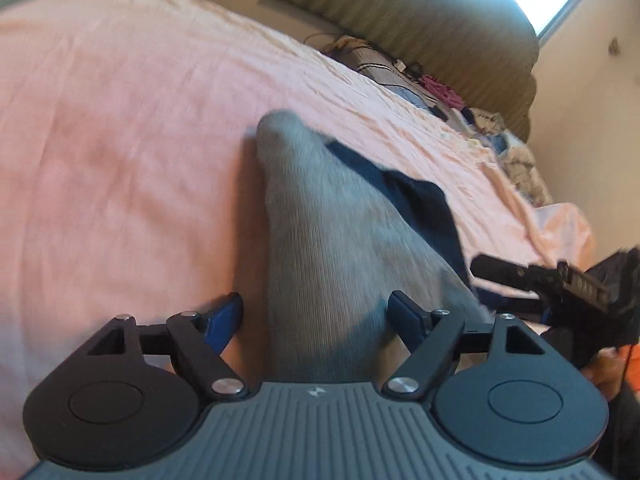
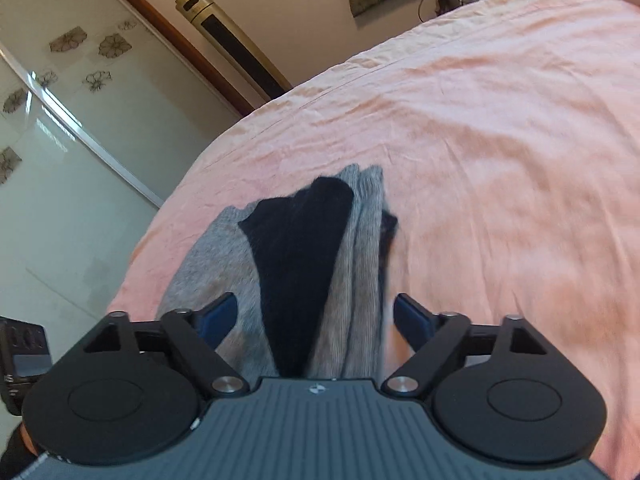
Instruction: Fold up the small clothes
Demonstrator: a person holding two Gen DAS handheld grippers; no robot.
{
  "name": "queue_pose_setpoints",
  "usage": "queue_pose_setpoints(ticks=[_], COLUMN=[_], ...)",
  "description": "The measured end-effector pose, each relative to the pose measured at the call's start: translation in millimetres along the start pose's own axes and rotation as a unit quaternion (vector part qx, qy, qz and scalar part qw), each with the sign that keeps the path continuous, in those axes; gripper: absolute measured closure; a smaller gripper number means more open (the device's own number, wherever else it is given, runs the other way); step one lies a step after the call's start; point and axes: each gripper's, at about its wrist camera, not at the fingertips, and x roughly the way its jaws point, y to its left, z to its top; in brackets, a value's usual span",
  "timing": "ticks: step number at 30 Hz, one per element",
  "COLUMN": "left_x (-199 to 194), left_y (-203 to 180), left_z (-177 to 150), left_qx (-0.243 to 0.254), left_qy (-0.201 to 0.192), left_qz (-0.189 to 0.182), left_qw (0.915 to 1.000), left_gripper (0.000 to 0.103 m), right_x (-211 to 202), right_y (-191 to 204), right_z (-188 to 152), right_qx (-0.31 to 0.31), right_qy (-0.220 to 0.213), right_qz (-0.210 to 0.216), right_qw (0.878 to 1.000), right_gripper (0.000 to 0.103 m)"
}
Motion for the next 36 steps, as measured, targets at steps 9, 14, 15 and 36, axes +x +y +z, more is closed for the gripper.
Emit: queue_pose_setpoints(ticks=[9,14,15,36], left_x=[-2.0,-26.6,-30.4,-1.8], left_y=[-7.1,-18.3,-16.7,-92.2], left_z=[-36.5,-44.0,-49.2,-91.2], left_qx=[-0.024,0.020,0.025,0.269], left_qy=[0.048,0.051,0.058,-0.033], left_qz=[-0.042,-0.033,-0.036,0.072], left_qw=[0.9977,0.9980,0.9974,0.9599], left_gripper=[0.085,0.090,0.090,0.045], right_x=[-17.8,-39.2,-43.0,59.7], right_y=[-0.5,10.6,8.2,66.7], right_z=[-61.8,-68.2,-70.2,8.1], right_qx=[0.041,-0.006,-0.007,-0.182], right_qy=[0.084,0.072,0.073,0.020], right_qz=[0.048,0.048,0.045,-0.095], right_qw=[0.994,0.996,0.996,0.978], right_gripper=[0.083,0.083,0.083,0.028])
